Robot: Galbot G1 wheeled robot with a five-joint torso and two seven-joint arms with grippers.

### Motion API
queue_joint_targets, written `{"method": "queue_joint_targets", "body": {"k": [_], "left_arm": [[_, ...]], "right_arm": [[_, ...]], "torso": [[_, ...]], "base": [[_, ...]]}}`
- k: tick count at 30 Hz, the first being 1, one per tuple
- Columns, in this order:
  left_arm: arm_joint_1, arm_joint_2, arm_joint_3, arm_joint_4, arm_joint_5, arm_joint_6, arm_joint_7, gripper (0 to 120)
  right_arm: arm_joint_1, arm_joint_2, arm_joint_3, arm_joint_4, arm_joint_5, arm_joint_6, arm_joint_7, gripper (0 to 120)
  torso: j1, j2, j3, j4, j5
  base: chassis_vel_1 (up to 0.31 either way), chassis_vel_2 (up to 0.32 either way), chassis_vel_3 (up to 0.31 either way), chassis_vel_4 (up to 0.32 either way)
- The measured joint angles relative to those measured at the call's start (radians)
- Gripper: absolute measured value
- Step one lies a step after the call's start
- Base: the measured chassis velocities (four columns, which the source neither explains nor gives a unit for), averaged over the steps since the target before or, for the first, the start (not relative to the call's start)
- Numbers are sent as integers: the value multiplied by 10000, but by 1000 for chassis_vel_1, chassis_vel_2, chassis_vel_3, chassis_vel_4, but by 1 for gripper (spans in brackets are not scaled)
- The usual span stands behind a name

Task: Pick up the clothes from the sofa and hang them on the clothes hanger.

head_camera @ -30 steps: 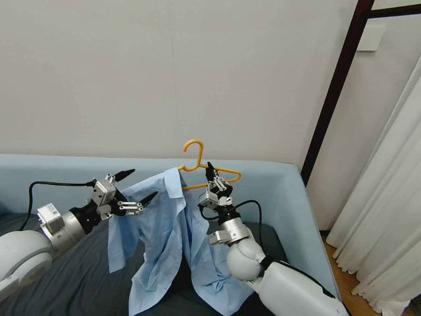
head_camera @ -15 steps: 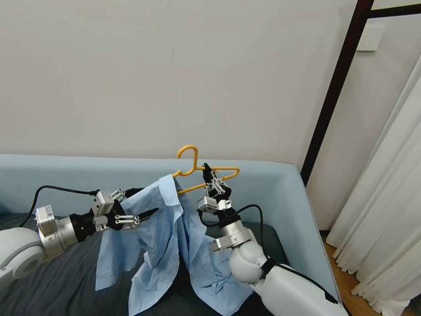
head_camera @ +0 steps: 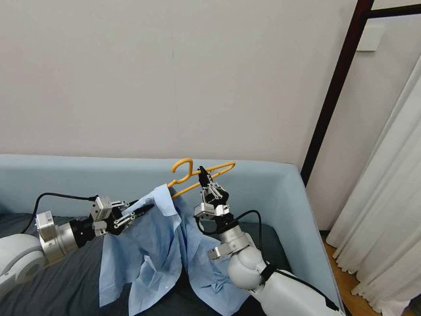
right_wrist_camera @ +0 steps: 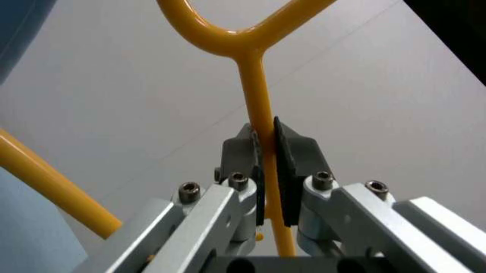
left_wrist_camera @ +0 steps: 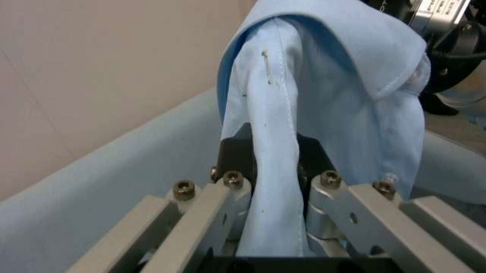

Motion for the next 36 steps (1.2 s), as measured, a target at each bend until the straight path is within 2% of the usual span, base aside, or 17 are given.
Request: {"method": "queue_joint_targets", "body": {"k": [9, 12, 13, 15, 16, 17, 18, 21, 24, 26, 28, 29, 33, 34, 36], "left_arm": [[17, -140, 59, 73, 52, -41, 56, 8], [-4, -197, 67, 263, 61, -56, 97, 8], [-4, -197, 67, 263, 61, -56, 97, 8], [-34, -254, 67, 423, 60, -58, 90, 7], [-43, -295, 68, 505, 60, -61, 116, 7], [-48, -330, 70, 581, 60, -66, 119, 7], [-48, -330, 70, 581, 60, -66, 119, 7], [-62, -473, 99, 834, 61, -110, 129, 7], [-81, -567, 104, 1012, 61, -145, 151, 7], [-99, -639, 89, 1176, 59, -183, 201, 7], [-102, -650, 31, 1286, 53, -218, 233, 7], [-102, -650, 31, 1286, 53, -218, 233, 7], [-18, -530, -146, 1381, 121, -261, 545, 7], [-18, -530, -146, 1381, 121, -261, 545, 7], [73, -491, -235, 1414, 179, -295, 727, 7]], "right_arm": [[10, -40, -252, 291, 1040, -238, 58, 5], [-19, -50, -393, 601, 2335, -140, 123, 18], [-19, -50, -393, 601, 2335, -140, 123, 18], [-80, -93, -426, 848, 3567, 310, -81, 26], [-150, -123, -402, 1004, 4349, 857, -383, 32], [-228, -151, -337, 1098, 4839, 1365, -694, 36], [-228, -151, -337, 1098, 4839, 1365, -694, 36], [-561, -282, -79, 1326, 6272, 2876, -1681, 50], [-909, -427, -27, 1580, 7556, 3132, -1993, 58], [-1252, -590, 40, 1615, 8504, 2792, -1961, 67], [-1541, -720, 126, 1346, 8877, 1973, -1734, 75], [-1541, -720, 126, 1346, 8877, 1973, -1734, 75], [-1447, -786, 306, 968, 11492, -939, -1546, 93], [-1447, -786, 306, 968, 11492, -939, -1546, 93], [-1171, -660, 534, 658, 12936, -1851, -1806, 99]], "torso": [[0, 0, 0, 0, 0], [0, -1, 0, 0, 0], [0, -1, 0, 0, 0], [0, 0, 0, 0, 0], [0, 0, 0, 1, -1], [0, 0, 0, 0, 0], [0, 0, 0, 0, 0], [0, 0, -1, 1, -1], [0, 0, 0, 0, -1], [-1, 0, -1, 0, -2], [-1, 0, 0, -1, 0], [-1, 0, 0, -1, 0], [0, -2, 0, -3, 3], [0, -2, 0, -3, 3], [-1, -2, -1, 1, 2]], "base": [[0, 0, 0, 0], [0, 0, 0, 0], [0, 0, 0, 0], [0, 0, 0, 0], [0, 0, 0, 0], [0, 0, 0, 0], [0, 0, 0, 0], [0, 0, 0, 0], [0, 0, 0, 0], [0, 0, 0, 0], [0, 0, 0, 0], [0, 0, 0, 0], [0, 0, 0, 0], [0, 0, 0, 0], [0, 0, 0, 0]]}}
